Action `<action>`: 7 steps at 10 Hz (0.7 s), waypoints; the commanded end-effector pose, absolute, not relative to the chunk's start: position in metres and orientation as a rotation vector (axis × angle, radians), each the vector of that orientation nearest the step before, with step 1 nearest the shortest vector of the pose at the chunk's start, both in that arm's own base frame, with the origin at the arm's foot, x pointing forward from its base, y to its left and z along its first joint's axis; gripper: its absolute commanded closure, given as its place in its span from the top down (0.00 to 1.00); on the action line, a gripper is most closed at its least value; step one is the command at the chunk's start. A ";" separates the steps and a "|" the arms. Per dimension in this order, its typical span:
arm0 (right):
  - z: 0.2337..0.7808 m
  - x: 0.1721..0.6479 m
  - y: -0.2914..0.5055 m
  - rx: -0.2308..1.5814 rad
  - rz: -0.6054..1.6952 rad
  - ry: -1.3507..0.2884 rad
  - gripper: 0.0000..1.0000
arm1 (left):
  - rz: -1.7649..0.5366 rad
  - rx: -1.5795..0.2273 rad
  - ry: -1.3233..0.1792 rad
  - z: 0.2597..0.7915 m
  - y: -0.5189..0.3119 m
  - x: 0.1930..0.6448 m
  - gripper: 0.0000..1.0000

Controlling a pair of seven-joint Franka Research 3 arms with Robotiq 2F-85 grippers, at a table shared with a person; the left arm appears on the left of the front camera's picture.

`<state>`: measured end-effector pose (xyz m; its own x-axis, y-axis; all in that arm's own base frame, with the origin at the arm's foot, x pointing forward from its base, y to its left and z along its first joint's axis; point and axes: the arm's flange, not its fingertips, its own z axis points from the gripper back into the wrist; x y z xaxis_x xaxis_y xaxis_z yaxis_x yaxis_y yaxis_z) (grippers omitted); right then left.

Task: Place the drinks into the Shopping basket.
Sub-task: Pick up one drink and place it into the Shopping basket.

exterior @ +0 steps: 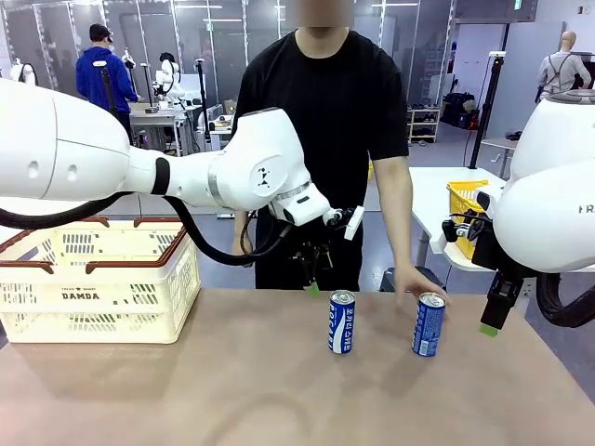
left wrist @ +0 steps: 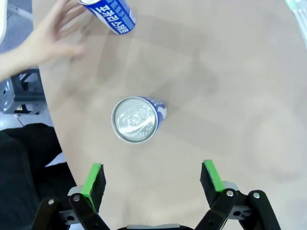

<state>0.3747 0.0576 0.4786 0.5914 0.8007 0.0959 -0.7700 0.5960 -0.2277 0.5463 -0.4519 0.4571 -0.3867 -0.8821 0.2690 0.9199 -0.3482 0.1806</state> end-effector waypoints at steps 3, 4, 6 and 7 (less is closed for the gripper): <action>0.477 0.375 0.057 -0.166 0.917 -0.195 1.00 | -1.863 -0.100 -0.344 0.476 -0.381 0.490 1.00; 0.477 0.375 0.057 -0.166 0.917 -0.195 1.00 | -1.837 -0.106 -0.317 0.472 -0.365 0.477 1.00; 0.477 0.375 0.057 -0.166 0.917 -0.195 1.00 | -1.749 -0.108 -0.337 0.463 -0.334 0.456 1.00; 0.477 0.375 0.057 -0.166 0.917 -0.195 1.00 | -1.719 -0.108 -0.347 0.457 -0.326 0.453 1.00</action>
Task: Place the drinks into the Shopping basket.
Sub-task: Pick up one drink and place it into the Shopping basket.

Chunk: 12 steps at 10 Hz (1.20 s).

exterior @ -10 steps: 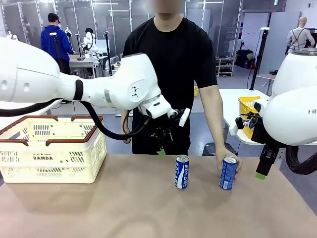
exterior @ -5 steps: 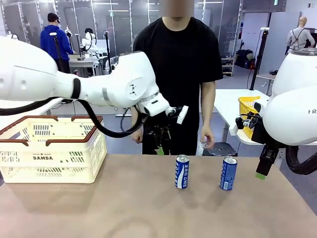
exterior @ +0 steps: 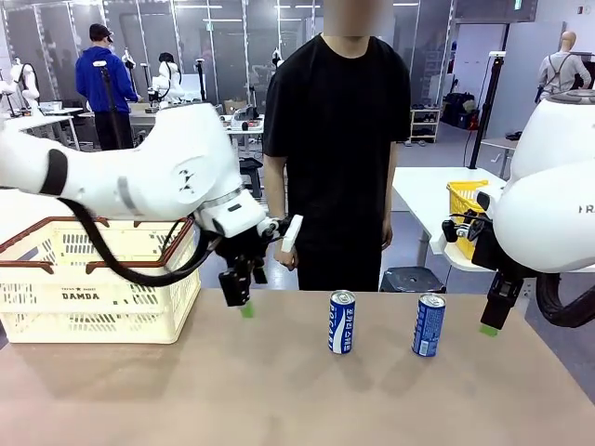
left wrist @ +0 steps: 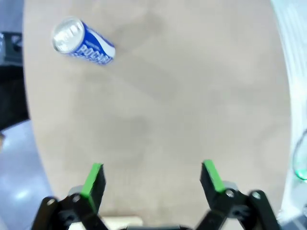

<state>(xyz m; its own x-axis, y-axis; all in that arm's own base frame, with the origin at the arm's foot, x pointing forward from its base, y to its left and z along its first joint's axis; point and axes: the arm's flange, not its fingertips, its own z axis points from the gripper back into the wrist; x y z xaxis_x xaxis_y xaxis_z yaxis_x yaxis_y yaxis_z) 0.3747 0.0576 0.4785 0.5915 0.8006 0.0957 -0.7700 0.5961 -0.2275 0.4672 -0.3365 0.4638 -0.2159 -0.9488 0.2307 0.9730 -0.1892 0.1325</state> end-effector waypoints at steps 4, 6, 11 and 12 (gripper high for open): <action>0.477 0.375 0.057 -0.166 0.917 -0.195 1.00 | -1.692 -0.102 -0.360 0.452 -0.328 0.460 1.00; 0.477 0.375 0.057 -0.166 0.917 -0.195 1.00 | -1.718 -0.098 -0.368 0.458 -0.347 0.478 1.00; 0.477 0.375 0.057 -0.166 0.917 -0.195 1.00 | -1.827 -0.082 -0.331 0.479 -0.422 0.534 1.00; 0.477 0.375 0.057 -0.166 0.917 -0.195 1.00 | -1.855 -0.093 -0.302 0.480 -0.435 0.542 1.00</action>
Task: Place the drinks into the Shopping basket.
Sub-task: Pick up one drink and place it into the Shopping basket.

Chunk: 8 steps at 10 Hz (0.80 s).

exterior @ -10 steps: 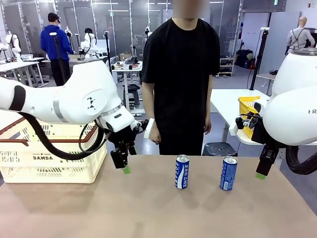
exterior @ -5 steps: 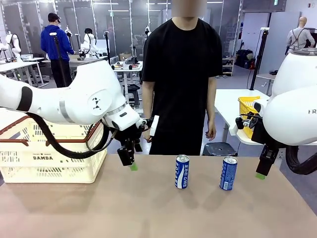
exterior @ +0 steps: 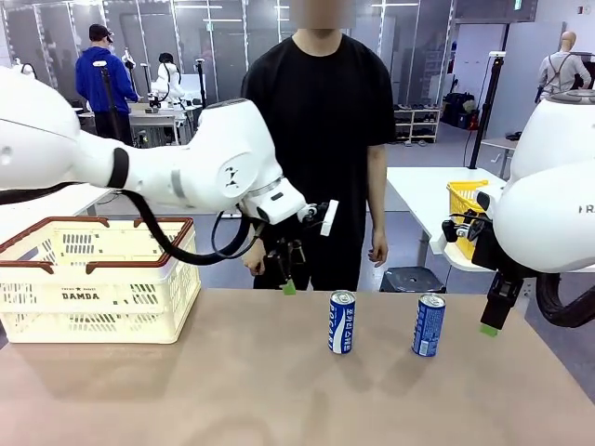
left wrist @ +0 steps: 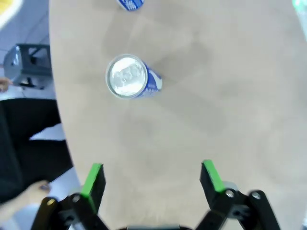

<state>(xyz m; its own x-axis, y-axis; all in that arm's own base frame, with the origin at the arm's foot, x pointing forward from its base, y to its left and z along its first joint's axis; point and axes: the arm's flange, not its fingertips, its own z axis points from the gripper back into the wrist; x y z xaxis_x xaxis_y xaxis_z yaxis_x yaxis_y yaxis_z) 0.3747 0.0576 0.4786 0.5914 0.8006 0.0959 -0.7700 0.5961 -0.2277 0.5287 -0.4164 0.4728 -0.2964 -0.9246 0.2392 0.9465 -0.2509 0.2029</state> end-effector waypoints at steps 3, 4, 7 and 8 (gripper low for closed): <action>0.477 0.375 0.057 -0.166 0.917 -0.195 1.00 | -1.897 -0.100 -0.275 0.477 -0.467 0.558 1.00; 0.477 0.375 0.057 -0.166 0.917 -0.195 1.00 | -1.897 -0.109 -0.271 0.473 -0.476 0.560 1.00; 0.477 0.375 0.057 -0.166 0.917 -0.195 1.00 | -1.886 -0.127 -0.294 0.459 -0.495 0.562 1.00; 0.477 0.375 0.057 -0.166 0.917 -0.195 1.00 | -1.890 -0.124 -0.291 0.453 -0.502 0.561 1.00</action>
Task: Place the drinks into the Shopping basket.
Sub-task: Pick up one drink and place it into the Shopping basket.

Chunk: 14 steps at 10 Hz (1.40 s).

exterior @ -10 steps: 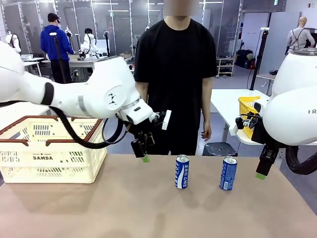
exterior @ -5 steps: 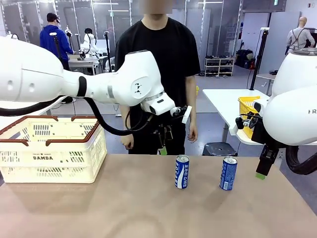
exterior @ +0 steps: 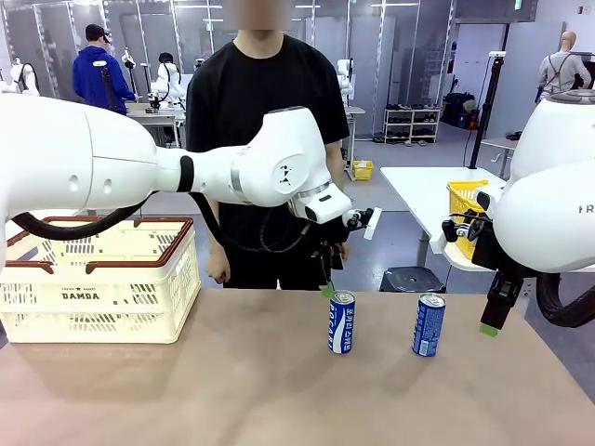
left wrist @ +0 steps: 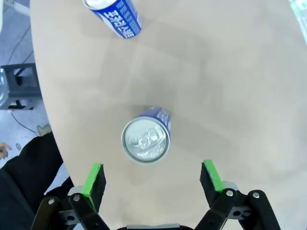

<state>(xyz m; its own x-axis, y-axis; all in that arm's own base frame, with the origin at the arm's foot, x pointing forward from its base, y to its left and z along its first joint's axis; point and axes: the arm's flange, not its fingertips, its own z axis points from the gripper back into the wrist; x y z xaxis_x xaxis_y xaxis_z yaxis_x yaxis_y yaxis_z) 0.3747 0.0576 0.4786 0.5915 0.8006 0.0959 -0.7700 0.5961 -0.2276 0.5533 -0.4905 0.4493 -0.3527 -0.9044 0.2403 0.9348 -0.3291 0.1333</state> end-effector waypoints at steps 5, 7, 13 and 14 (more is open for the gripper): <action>0.477 0.375 0.057 -0.166 0.917 -0.195 1.00 | -1.861 -0.082 -0.251 0.428 -0.525 0.563 1.00; 0.477 0.375 0.057 -0.166 0.917 -0.195 1.00 | -1.854 -0.085 -0.209 0.422 -0.530 0.566 1.00; 0.477 0.375 0.057 -0.166 0.917 -0.195 1.00 | -1.841 -0.099 -0.135 0.409 -0.538 0.573 1.00; 0.477 0.375 0.057 -0.166 0.917 -0.195 1.00 | -1.837 -0.108 -0.129 0.406 -0.538 0.574 1.00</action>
